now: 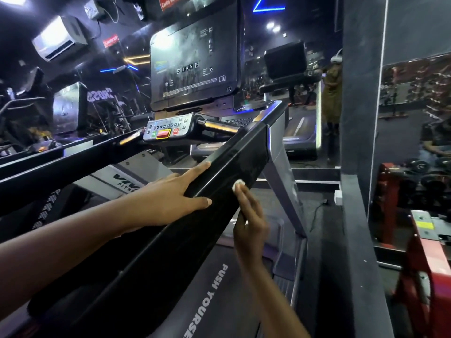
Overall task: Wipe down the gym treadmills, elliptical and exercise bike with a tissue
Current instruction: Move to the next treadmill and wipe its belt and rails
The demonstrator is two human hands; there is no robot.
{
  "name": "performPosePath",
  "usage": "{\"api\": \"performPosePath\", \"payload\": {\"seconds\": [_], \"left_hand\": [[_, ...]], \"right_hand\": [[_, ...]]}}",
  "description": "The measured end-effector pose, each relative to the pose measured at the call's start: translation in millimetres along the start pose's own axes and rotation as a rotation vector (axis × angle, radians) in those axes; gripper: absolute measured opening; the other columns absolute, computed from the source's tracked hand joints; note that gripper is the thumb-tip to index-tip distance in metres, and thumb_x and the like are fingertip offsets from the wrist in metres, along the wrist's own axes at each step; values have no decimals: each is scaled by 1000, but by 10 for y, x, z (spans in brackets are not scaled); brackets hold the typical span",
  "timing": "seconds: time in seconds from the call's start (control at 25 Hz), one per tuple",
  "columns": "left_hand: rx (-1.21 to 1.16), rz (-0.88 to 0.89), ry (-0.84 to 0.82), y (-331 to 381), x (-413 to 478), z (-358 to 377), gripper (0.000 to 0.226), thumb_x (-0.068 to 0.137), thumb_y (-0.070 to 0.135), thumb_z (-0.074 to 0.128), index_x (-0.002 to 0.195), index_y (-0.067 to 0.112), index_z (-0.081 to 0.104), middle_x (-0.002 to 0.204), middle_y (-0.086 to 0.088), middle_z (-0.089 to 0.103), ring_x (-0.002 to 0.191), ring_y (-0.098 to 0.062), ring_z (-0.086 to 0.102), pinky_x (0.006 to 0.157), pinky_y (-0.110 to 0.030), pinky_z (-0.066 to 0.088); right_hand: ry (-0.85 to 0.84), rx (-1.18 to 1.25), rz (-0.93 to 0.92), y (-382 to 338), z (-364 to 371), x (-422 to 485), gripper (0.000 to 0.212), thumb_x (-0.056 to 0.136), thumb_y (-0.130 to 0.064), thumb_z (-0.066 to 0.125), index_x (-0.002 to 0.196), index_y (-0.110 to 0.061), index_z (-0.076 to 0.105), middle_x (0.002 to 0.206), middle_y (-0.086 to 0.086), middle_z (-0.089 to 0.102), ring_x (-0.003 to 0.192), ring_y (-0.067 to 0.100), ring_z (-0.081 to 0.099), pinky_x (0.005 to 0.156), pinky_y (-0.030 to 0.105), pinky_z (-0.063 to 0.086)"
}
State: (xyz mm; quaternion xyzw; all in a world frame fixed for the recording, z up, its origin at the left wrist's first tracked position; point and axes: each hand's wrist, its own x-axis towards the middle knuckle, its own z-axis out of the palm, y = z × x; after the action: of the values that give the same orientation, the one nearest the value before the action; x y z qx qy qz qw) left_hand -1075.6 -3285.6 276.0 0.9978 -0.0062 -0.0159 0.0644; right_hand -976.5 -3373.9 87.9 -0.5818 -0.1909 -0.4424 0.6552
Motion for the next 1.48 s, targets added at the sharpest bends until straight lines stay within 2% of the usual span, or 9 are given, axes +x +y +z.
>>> {"api": "performPosePath", "payload": {"seconds": [0.28,0.44,0.56,0.88,0.96,1.08,1.16,1.28,1.48], "left_hand": [[17,-3,-7,-31,212,8,77,85,59,51,136,65,-6,145,5,37,124,-15,46,108,-38,37],[27,-15,27,40,424,4,79,84,62,52,142,59,-2,147,2,39,126,-16,46,109,-36,36],[17,-34,62,88,465,20,79,87,53,56,144,55,0,149,3,38,130,-15,42,110,-34,33],[27,-60,63,128,387,26,74,88,53,52,140,60,-1,151,9,33,136,-14,35,112,-30,27],[29,-64,66,124,382,37,72,88,59,50,140,62,0,149,9,36,134,-14,37,112,-31,28],[31,-59,69,132,389,31,79,71,70,41,139,62,1,140,10,43,127,-13,43,110,-32,32],[29,-70,61,129,386,25,79,71,71,40,139,63,1,138,11,43,124,-12,45,108,-33,34],[5,-68,63,132,376,26,69,88,60,49,138,64,1,140,12,41,127,-12,43,109,-31,31],[61,-69,46,149,367,25,70,89,56,45,140,61,-3,144,10,37,129,-13,41,110,-31,31]], "right_hand": [[31,-24,130,504,-89,628,40,85,13,54,119,-7,59,120,3,61,111,13,58,96,32,46],[-157,92,-144,-34,-128,285,40,85,5,46,121,-5,59,126,7,58,120,14,53,102,27,42],[-239,153,-280,49,-90,344,39,85,6,52,123,0,56,130,8,53,124,17,49,104,28,40],[-83,51,1,651,-12,1085,38,82,6,55,118,-2,63,123,10,61,115,16,55,98,38,44],[-173,77,-85,464,-68,1063,36,84,2,54,118,-3,63,125,6,59,117,15,54,101,35,43],[-390,86,-395,182,-129,952,36,86,-5,57,122,-1,60,128,9,56,122,20,50,105,32,40],[-409,30,-467,248,-110,1123,35,86,-5,60,120,1,61,125,12,58,120,22,51,104,31,39],[-382,-131,-401,524,-77,1428,35,83,-1,59,117,-1,63,120,11,62,115,22,54,104,26,38],[-381,-284,-263,836,-37,1897,32,82,1,53,112,-1,66,114,14,66,106,28,62,97,18,34]]}}
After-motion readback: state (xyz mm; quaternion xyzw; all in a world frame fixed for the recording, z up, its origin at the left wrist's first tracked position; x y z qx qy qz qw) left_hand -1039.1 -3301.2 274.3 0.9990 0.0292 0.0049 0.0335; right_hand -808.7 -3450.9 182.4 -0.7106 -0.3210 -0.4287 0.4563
